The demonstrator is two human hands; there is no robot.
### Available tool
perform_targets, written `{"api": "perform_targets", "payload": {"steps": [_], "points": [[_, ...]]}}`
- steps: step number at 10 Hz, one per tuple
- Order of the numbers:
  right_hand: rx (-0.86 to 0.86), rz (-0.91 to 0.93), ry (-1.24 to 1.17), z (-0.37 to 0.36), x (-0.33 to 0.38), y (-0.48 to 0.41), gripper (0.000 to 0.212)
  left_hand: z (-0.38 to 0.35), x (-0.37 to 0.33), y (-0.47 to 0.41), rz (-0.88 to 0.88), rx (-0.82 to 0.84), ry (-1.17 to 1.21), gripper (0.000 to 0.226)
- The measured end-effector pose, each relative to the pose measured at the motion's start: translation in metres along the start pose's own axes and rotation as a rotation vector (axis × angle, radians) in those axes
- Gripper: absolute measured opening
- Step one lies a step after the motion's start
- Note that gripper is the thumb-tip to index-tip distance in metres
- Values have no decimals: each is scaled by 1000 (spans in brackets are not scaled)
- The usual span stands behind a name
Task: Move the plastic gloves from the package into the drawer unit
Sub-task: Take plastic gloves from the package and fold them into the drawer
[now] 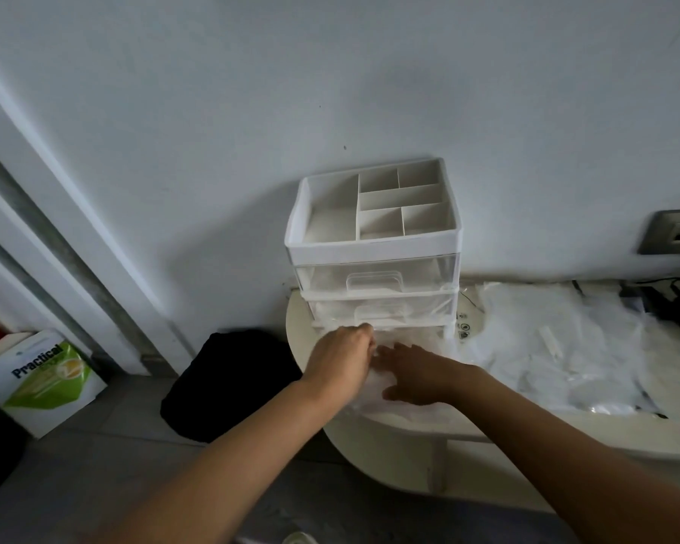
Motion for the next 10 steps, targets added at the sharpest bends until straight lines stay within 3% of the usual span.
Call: {"api": "perform_targets", "payload": {"steps": [1, 2, 4, 5, 6, 8, 9, 10], "points": [[100, -15, 75, -1, -7, 2, 65, -26, 16, -6, 199, 396, 33, 48], [150, -71, 33, -1, -13, 5, 67, -31, 25, -8, 301, 581, 25, 75], [184, -292, 122, 7, -10, -8, 86, -25, 24, -11, 329, 608, 35, 93], [237, -380, 162, 14, -9, -14, 73, -25, 23, -13, 331, 622, -8, 96], [222, -319, 139, 20, -7, -5, 55, -25, 23, -16, 405, 657, 129, 91], [-106, -153, -111, 53, -28, 46, 44, -25, 15, -17, 300, 644, -68, 84], [-228, -158, -15, 65, -67, 86, 32, -16, 10, -18, 267, 511, -77, 48], [-221, -280, 106, 59, -104, 113, 33, -4, -2, -19, 265, 356, -16, 17]]}}
Point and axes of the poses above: each hand's wrist, its own y-axis away from the middle knuckle, its own z-axis out of the back of the hand, x = y × z, the point moved 1 cm from there along -y, towards the middle knuckle, and after that the axes turned 5 degrees about y, right-handed, at the moved point
